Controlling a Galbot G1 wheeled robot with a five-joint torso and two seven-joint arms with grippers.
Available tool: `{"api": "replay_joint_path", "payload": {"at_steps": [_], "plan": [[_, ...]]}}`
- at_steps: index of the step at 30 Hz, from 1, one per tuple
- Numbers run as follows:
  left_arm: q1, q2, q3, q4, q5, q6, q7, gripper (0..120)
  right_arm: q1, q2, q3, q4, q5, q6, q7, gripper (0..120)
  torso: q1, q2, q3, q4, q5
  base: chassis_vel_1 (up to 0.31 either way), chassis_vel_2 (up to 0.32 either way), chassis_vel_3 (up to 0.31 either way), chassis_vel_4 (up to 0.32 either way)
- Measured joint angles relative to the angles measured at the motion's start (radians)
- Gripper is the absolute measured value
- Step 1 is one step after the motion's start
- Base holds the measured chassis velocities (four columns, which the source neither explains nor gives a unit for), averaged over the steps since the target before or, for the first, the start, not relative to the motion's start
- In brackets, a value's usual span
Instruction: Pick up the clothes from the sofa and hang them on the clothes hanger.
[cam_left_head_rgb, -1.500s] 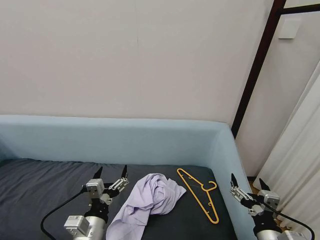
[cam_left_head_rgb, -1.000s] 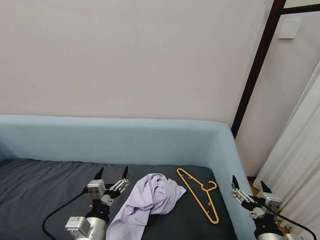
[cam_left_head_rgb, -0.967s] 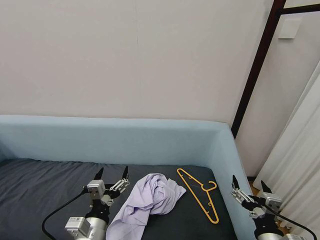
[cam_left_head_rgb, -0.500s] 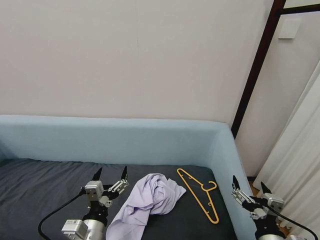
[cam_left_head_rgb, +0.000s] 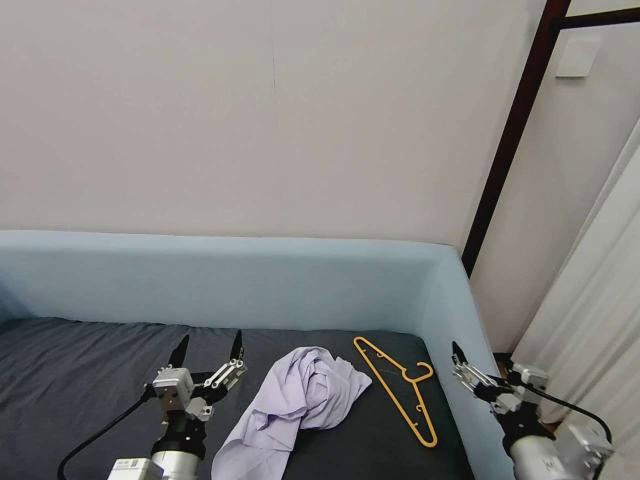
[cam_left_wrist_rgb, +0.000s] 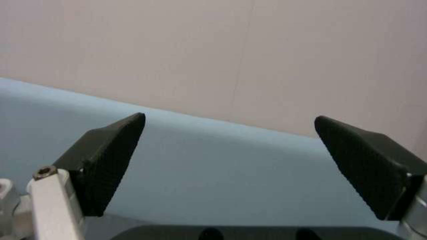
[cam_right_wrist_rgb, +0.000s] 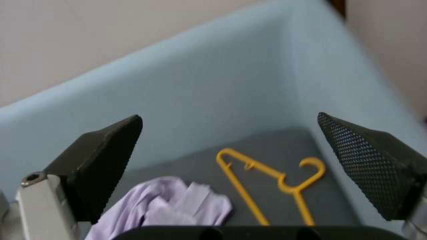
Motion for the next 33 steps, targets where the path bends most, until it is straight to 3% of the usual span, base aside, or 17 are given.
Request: {"api": "replay_joint_path", "payload": {"at_steps": [5, 10, 16, 23, 33], "plan": [[0.023, -0.025, -0.064, 0.018, 0.006, -0.01, -0.005, 100, 0.213, -0.004, -0.126, -0.124, 0.306, -0.131, 0.064, 100, 0.0, 0.0, 0.0, -0.0002, -0.0001, 0.0, 0.0, 0.0, 0.0], [0.036, -0.027, -0.111, 0.02, 0.003, -0.011, -0.005, 100, 0.368, 0.06, -0.225, -0.242, 0.43, -0.23, 0.096, 100, 0.0, 0.0, 0.0, 0.0003, -0.0003, 0.0, 0.0, 0.0, 0.0], [0.051, -0.017, -0.185, 0.048, -0.006, -0.026, -0.003, 100, 0.547, 0.205, -0.355, -0.55, 0.372, -0.26, 0.088, 100, 0.0, 0.0, 0.0, 0.0, -0.0004, 0.0, 0.0, 0.0, 0.0], [0.042, 0.017, -0.259, 0.095, -0.053, -0.027, -0.003, 100, 0.643, 0.374, -0.372, -0.809, 0.242, -0.246, 0.06, 100, 0.0, 0.0, 0.0, -0.0001, -0.0007, 0.0, 0.0, 0.0, 0.0], [0.048, 0.001, -0.263, 0.093, -0.047, -0.033, -0.003, 100, 0.628, 0.458, -0.394, -0.903, 0.118, -0.237, 0.036, 100, 0.0, 0.0, 0.0, -0.0001, -0.0003, 0.0, 0.0, 0.0, 0.0]]}}
